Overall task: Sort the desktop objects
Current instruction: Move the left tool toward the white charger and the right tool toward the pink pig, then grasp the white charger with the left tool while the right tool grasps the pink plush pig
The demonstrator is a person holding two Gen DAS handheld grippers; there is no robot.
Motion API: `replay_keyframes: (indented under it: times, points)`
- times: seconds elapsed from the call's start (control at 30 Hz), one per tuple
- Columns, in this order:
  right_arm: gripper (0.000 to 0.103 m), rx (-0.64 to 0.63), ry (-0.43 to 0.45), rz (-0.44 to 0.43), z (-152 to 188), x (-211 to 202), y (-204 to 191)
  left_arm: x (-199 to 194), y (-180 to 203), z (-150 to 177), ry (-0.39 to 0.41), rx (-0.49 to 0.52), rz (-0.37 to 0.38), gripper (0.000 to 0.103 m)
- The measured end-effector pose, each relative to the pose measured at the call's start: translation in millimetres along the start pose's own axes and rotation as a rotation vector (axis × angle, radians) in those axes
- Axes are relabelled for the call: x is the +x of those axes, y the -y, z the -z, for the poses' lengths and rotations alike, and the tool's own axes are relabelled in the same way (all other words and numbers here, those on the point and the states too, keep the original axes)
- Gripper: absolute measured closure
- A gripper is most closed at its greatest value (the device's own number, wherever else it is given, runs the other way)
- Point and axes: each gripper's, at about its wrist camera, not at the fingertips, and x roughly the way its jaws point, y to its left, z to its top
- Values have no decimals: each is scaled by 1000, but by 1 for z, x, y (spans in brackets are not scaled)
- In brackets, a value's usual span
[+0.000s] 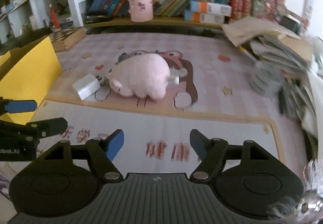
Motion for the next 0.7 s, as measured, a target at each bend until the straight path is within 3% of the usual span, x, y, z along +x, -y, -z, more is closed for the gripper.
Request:
replay_keyframes:
  times: [0.13, 0.37, 0.7]
  points:
    - [24, -50, -5, -19, -18, 21, 8, 16, -1, -10, -2, 3, -60, 13]
    - [16, -116, -17, -44, -37, 52, 12, 46, -13, -27, -26, -27, -82, 13]
    - [15, -197, -32, -79, -48, 79, 7, 94, -27, -39, -81, -52, -136, 18]
